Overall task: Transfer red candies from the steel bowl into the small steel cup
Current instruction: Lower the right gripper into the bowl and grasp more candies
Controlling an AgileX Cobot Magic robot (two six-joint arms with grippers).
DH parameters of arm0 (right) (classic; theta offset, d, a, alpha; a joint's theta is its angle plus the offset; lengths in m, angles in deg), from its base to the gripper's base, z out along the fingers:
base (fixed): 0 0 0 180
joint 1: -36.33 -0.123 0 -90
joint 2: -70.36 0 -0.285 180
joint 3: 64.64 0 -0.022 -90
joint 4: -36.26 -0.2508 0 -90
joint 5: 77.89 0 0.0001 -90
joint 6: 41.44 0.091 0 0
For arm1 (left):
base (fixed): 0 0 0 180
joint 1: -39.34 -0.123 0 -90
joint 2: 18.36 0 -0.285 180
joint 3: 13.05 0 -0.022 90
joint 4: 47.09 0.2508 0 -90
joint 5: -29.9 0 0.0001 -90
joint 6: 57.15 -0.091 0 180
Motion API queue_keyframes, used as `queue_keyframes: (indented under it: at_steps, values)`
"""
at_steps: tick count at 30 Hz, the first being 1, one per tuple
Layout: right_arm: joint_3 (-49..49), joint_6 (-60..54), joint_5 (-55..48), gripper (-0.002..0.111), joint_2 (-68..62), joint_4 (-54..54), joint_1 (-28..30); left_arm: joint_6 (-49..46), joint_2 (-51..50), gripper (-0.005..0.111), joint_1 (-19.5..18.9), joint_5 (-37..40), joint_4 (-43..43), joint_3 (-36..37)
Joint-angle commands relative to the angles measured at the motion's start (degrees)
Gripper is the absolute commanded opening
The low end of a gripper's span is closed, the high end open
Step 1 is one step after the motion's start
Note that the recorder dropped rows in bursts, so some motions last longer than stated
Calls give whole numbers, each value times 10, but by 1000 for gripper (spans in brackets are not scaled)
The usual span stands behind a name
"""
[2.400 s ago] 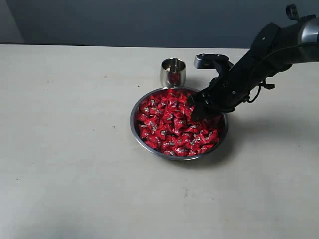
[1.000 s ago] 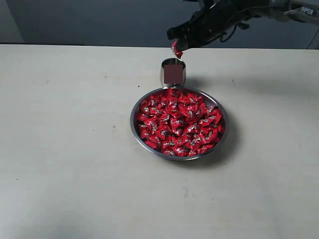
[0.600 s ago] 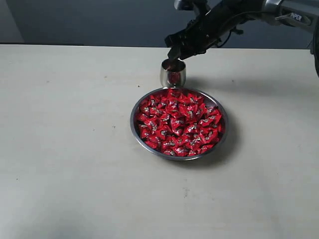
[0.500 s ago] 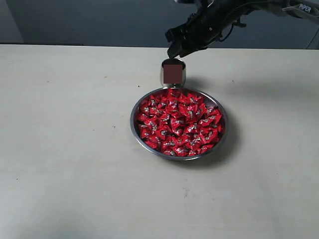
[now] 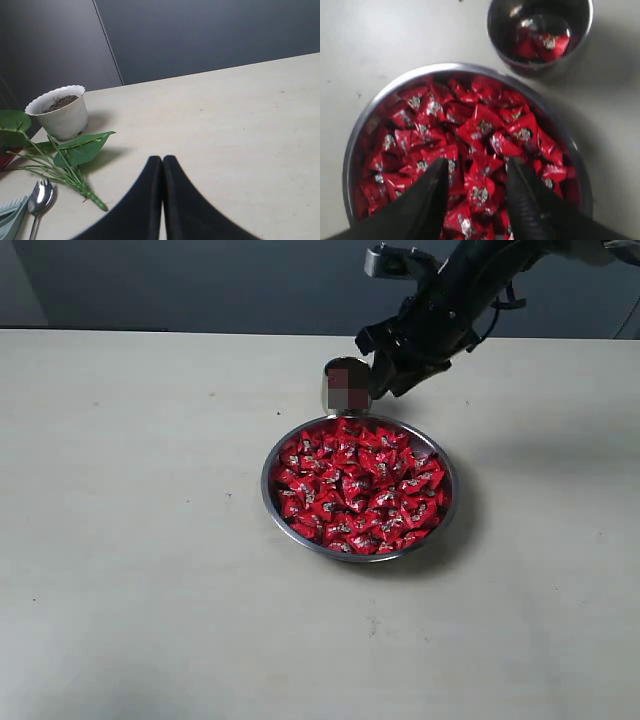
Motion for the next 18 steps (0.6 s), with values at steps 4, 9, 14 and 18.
queue_keyframes:
  at_steps: [4,9,14,18]
  values:
    - [163,3,83,38,87,17,3,2,2,0,2,-6,3,1]
    - [256,3,161,38,136,17,3,2,2,0,2,-6,3,1]
    - [301,0,206,38,144,11,3,2,2,0,2,-6,3,1]
    - [307,-53,220,38,132,-59,3,2,2,0,2,-6,3,1]
